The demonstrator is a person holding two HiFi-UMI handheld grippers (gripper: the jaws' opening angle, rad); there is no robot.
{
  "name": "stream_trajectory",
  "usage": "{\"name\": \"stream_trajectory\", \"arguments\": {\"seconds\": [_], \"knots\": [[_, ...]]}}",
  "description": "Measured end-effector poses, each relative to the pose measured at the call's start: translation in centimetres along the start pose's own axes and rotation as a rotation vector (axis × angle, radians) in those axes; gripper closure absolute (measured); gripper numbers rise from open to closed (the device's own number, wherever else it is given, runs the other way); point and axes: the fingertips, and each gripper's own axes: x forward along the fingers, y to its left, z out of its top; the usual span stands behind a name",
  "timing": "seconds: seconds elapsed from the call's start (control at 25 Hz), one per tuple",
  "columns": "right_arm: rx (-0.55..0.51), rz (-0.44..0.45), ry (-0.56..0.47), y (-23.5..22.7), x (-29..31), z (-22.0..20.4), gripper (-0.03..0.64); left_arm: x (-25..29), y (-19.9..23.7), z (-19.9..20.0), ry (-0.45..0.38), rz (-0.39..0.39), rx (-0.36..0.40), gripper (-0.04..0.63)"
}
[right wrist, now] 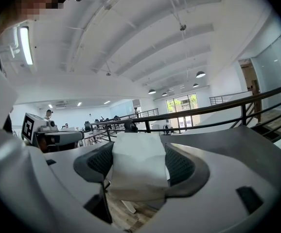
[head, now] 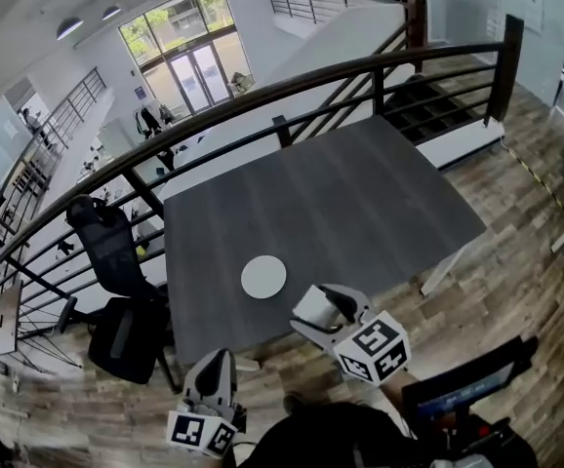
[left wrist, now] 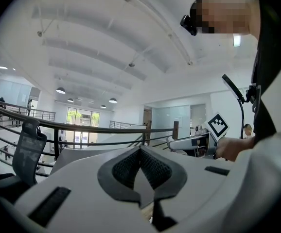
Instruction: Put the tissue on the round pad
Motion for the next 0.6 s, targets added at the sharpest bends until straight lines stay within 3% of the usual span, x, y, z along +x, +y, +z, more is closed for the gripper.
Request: {"name": "stream_trajectory", "arguments": {"seconds": [0.6], "knots": [[0.005,-0.079,0.002,2.0,8.2,2.1,0.283,-0.1,9.5,0.6,-0.019,-0.077,-0.021,0.592]]}}
